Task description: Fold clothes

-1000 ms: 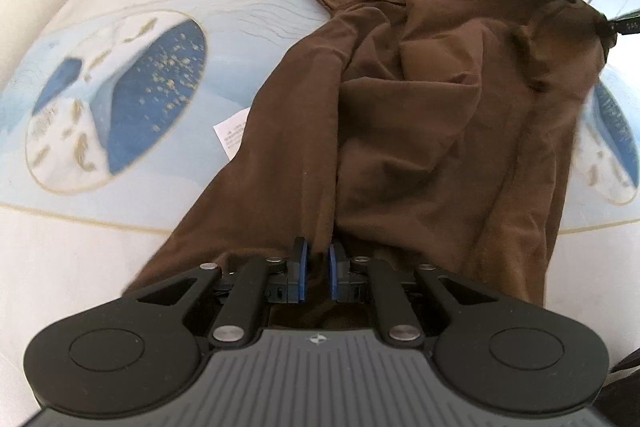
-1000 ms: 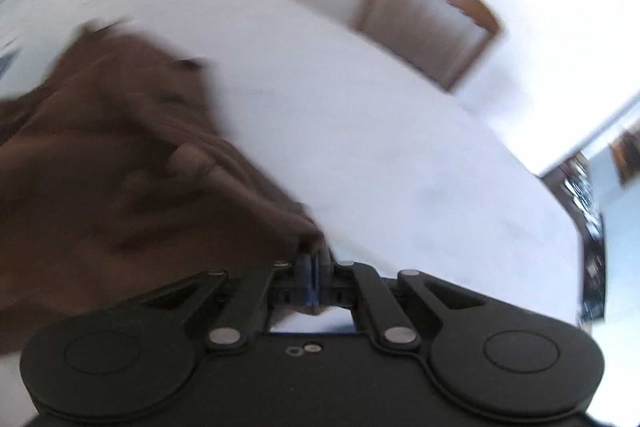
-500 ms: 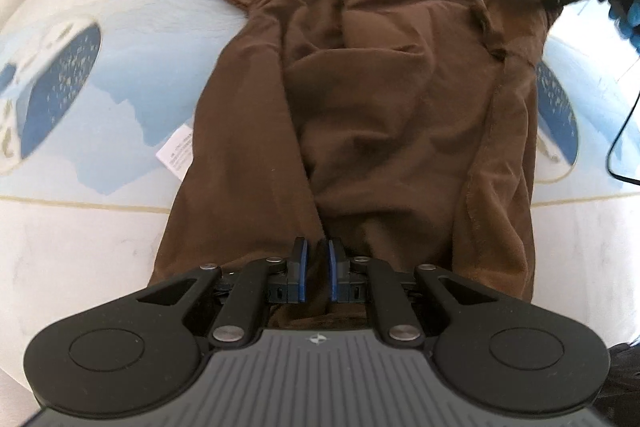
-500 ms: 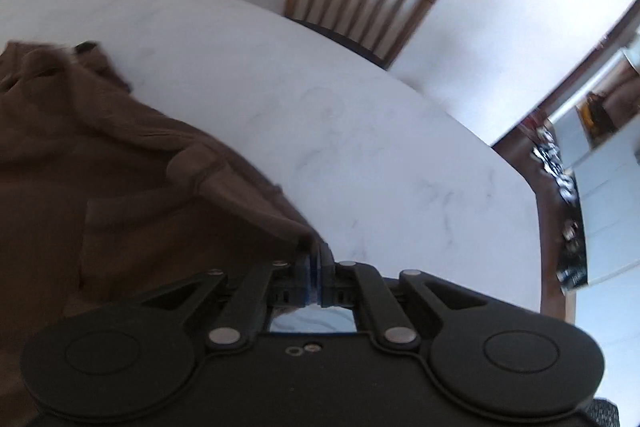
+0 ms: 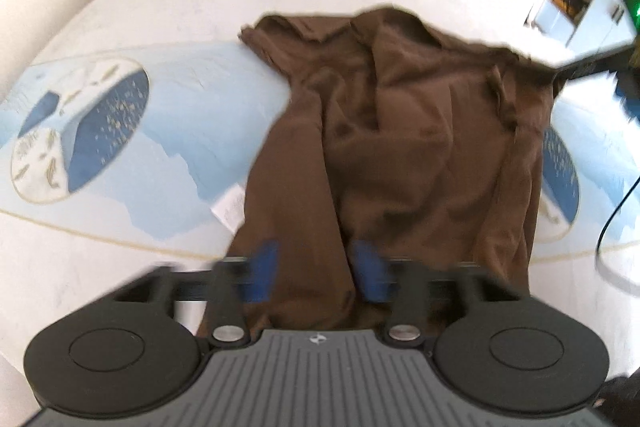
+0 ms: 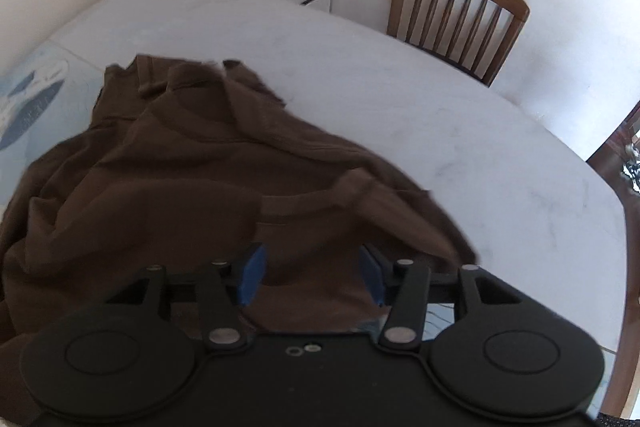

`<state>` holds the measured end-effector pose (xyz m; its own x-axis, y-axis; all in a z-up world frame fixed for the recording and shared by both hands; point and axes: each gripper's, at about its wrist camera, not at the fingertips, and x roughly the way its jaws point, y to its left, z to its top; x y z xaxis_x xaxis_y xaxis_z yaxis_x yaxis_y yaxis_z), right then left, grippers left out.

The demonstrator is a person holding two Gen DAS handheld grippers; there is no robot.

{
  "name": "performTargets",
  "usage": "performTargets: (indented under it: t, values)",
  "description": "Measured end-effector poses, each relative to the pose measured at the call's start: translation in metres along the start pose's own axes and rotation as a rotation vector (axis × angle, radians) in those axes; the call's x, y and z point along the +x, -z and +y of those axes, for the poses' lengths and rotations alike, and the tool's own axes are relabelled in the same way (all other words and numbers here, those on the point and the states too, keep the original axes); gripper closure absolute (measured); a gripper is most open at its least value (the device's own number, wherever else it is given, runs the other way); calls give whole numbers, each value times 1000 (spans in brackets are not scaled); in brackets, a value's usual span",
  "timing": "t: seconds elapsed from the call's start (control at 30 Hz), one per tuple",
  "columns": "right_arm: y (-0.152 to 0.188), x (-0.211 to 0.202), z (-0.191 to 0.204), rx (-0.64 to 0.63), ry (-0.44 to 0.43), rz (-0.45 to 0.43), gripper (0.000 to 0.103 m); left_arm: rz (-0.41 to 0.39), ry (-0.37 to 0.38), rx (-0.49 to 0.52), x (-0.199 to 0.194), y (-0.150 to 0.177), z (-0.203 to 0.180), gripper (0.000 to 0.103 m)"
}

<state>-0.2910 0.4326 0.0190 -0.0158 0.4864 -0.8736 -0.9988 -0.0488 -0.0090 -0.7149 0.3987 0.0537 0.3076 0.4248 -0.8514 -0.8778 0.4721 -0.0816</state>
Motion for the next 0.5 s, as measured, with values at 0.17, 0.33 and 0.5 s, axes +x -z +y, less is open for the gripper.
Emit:
performTargets:
  t: [0.17,0.33,0.5]
  values:
    - [-6,41,24,38,12,44,0,-8,56,59,11,-4,-10,27]
    - [-11,68,32,110,58,93,0,59,117,121,38,0,-13,27]
    - [-5,66,22,185,97,121,0,109,152,131,55,4,0,27]
